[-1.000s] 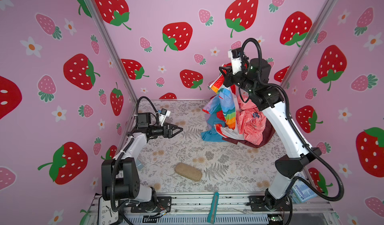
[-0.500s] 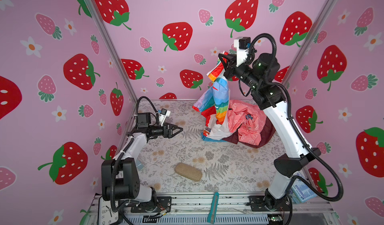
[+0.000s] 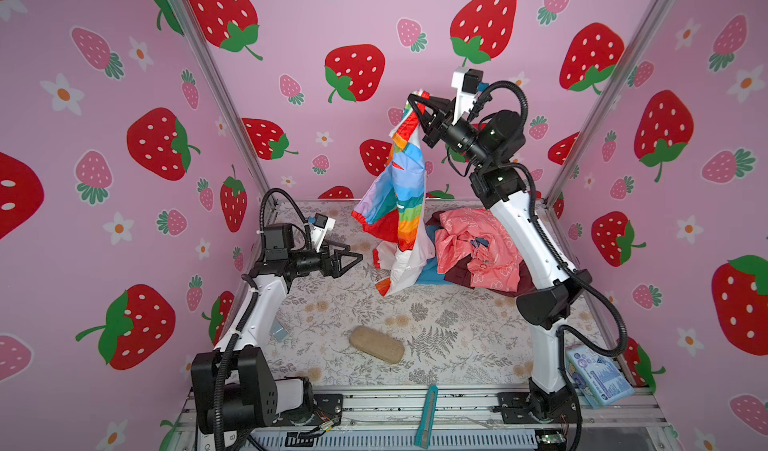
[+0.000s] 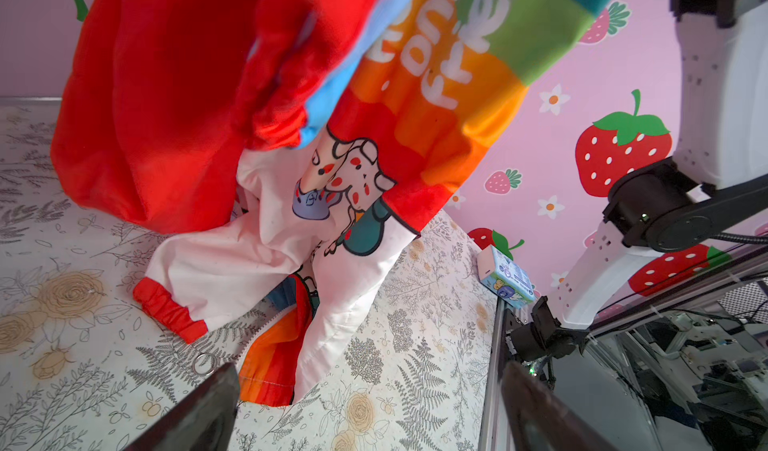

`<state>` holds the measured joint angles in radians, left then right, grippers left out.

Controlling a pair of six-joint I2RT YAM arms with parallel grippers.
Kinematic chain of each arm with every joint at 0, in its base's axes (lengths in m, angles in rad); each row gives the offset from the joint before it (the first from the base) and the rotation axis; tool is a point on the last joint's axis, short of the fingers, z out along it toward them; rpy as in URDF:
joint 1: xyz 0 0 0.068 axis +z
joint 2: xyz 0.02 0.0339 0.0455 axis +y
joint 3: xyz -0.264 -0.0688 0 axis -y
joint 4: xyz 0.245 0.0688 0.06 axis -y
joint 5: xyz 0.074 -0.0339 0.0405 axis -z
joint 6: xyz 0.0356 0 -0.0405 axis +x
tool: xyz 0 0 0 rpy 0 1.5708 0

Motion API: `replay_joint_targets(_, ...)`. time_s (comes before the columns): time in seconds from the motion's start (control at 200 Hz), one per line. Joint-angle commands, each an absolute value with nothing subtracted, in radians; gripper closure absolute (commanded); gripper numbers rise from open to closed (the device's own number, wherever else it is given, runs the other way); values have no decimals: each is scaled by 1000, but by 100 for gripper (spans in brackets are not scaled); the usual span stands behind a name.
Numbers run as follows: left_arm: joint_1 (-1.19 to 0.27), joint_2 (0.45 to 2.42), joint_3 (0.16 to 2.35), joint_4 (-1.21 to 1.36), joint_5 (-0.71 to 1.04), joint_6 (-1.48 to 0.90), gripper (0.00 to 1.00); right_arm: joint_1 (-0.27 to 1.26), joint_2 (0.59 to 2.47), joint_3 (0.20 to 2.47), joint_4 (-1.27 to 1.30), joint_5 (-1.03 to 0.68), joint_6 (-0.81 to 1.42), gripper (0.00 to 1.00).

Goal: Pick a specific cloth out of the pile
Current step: 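Lift the rainbow garment up out of the pile with the right gripper, then carry the rainbow garment toward the left gripper and lower it onto the table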

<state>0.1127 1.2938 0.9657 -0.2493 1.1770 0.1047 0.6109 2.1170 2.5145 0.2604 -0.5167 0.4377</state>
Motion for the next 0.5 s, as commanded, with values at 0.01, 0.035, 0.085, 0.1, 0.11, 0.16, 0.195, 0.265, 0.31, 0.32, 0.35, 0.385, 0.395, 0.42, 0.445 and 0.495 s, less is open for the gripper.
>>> replay_joint_targets(0.01,120,1265,969,-267,1174,129,1,611,2151,2547,428,-596,580,100)
replay_joint_targets(0.035,120,1264,969,-267,1174,128,1,612,2159,2541,427,-606,594,100)
replay_joint_targets(0.085,120,1266,969,-267,1175,126,1,612,2168,2514,422,-629,620,100)
replay_joint_targets(0.1,120,1267,969,-267,1177,126,1,612,2169,2502,418,-637,626,100)
replay_joint_targets(0.11,120,1267,969,-267,1176,126,1,611,2169,2493,414,-642,629,100)
replay_joint_targets(0.16,120,1270,969,-265,1179,124,1,612,2162,2436,387,-672,638,100)
replay_joint_targets(0.195,119,1270,970,-265,1180,123,1,611,2149,2387,359,-688,631,100)
replay_joint_targets(0.265,120,1273,972,-264,1181,124,1,614,2104,2266,287,-688,580,100)
replay_joint_targets(0.31,119,1275,973,-263,1184,123,1,614,2066,2181,245,-673,541,100)
replay_joint_targets(0.32,120,1276,973,-262,1185,123,1,614,2058,2165,238,-669,533,100)
replay_joint_targets(0.35,120,1278,973,-260,1186,122,1,615,2035,2104,211,-659,508,100)
replay_joint_targets(0.385,120,1280,973,-255,1188,121,1,615,2014,2056,179,-653,483,100)
replay_joint_targets(0.395,120,1280,971,-253,1187,119,1,615,2010,2048,166,-651,478,100)
replay_joint_targets(0.42,119,1282,969,-247,1189,115,1,615,2002,2019,134,-647,463,100)
replay_joint_targets(0.445,120,1283,969,-243,1190,112,1,615,1997,1998,104,-641,448,100)
replay_joint_targets(0.495,120,1287,968,-239,1195,109,1,616,1993,1959,39,-624,419,100)
